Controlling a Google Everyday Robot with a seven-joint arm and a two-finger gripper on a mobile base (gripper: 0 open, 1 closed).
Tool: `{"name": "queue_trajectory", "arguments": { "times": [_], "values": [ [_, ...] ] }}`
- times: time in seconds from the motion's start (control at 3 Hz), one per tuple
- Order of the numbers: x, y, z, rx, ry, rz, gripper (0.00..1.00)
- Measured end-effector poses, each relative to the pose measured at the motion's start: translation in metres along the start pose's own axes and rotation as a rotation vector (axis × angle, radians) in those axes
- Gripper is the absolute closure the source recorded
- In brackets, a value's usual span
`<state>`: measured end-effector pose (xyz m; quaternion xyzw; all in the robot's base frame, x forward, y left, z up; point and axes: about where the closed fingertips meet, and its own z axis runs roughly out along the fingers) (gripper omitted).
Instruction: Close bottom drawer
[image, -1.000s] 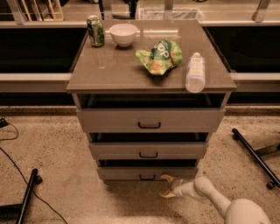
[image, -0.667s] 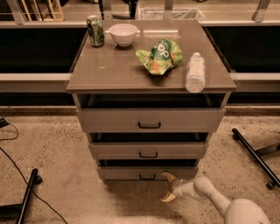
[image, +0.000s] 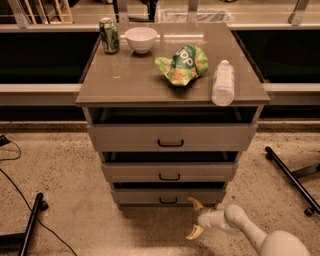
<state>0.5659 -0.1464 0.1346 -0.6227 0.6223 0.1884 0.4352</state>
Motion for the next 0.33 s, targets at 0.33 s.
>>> {"name": "queue_trajectory", "arguments": {
  "times": [0.33],
  "values": [
    [-0.0042, 0.0428, -0.0329, -0.067, 0.007, -0.012, 0.00]
  ]
}}
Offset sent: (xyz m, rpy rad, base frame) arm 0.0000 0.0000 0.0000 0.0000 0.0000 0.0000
